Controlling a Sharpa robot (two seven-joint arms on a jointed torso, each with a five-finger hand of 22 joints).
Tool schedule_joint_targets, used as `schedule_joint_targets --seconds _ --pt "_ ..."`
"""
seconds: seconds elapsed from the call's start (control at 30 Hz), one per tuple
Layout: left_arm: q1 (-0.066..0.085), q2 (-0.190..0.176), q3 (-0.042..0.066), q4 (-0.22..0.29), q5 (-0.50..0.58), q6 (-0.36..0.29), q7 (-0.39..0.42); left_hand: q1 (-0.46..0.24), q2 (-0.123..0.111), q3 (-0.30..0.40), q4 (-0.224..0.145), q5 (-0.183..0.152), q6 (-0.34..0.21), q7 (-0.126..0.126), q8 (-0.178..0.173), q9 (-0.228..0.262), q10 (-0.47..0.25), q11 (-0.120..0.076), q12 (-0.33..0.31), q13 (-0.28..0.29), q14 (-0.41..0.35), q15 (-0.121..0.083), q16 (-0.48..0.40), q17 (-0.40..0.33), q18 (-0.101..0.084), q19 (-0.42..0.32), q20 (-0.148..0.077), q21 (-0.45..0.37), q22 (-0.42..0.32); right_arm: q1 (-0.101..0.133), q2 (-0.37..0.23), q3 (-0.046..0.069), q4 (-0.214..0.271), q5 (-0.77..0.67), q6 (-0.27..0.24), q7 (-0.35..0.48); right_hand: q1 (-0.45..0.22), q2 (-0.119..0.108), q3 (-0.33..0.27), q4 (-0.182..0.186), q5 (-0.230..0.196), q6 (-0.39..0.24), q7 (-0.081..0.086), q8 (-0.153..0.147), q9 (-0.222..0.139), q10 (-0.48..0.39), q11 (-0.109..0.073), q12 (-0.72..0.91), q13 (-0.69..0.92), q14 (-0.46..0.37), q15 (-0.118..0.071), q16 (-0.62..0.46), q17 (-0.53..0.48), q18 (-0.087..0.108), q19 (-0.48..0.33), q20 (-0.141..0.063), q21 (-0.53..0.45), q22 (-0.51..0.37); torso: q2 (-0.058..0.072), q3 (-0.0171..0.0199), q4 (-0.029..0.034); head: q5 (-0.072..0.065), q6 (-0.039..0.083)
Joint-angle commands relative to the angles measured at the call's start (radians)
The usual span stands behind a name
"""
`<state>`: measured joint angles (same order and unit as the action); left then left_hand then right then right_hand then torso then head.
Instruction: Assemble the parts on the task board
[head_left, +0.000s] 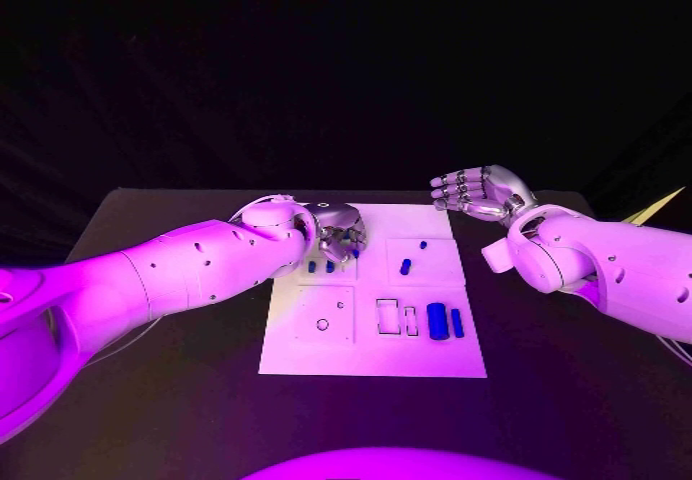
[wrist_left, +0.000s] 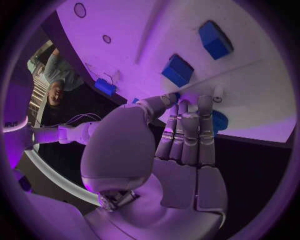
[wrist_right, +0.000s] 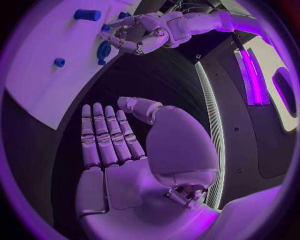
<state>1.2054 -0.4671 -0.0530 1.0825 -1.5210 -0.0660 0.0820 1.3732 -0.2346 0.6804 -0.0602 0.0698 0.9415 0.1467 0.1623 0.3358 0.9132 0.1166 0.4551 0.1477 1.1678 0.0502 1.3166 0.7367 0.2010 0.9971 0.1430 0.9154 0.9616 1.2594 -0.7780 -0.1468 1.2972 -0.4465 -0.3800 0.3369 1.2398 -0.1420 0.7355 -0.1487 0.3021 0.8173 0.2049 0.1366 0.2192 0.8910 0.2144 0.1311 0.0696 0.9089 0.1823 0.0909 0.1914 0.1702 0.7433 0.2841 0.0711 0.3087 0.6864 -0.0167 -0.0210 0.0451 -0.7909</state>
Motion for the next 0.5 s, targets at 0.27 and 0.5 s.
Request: schedule_joint_targets --seconds 0.27,0.5 --pt "-0.003 0.007 -0.002 -0.007 -0.005 0.013 -0.007 0.0 0.023 0.0 0.02 0.005 0.042 0.017 0.013 0.011 0.033 -0.003 -0.016 -0.006 0.017 -0.01 0.014 0.014 -0.026 0.048 -0.008 0.022 0.018 0.0 0.0 0.0 0.001 -0.001 0.003 0.003 -0.005 0.022 -0.016 -0.001 0.015 0.011 0.049 -0.019 -0.009 -0.017 0.001 -0.013 -0.006 -0.009 0.004 -0.016 -0.009 0.003 0.013 0.003 -0.007 -0.009 0.0 -0.0003 0.0001 -0.001 0.0" --pt "-0.003 0.015 -0.002 -0.01 -0.008 0.006 0.0 0.006 0.039 0.004 0.019 0.002 0.072 0.009 0.024 0.018 0.069 -0.014 -0.015 0.0 0.053 -0.019 0.036 0.062 -0.033 0.078 -0.017 0.057 0.045 0.0 0.002 0.0 0.001 -0.001 0.004 0.003 -0.005 0.022 -0.016 -0.001 0.015 0.011 0.049 -0.019 -0.009 -0.017 0.001 -0.013 -0.006 -0.009 0.004 -0.016 -0.01 0.003 0.014 0.003 -0.007 -0.01 0.0 -0.0001 -0.0003 -0.001 0.0"
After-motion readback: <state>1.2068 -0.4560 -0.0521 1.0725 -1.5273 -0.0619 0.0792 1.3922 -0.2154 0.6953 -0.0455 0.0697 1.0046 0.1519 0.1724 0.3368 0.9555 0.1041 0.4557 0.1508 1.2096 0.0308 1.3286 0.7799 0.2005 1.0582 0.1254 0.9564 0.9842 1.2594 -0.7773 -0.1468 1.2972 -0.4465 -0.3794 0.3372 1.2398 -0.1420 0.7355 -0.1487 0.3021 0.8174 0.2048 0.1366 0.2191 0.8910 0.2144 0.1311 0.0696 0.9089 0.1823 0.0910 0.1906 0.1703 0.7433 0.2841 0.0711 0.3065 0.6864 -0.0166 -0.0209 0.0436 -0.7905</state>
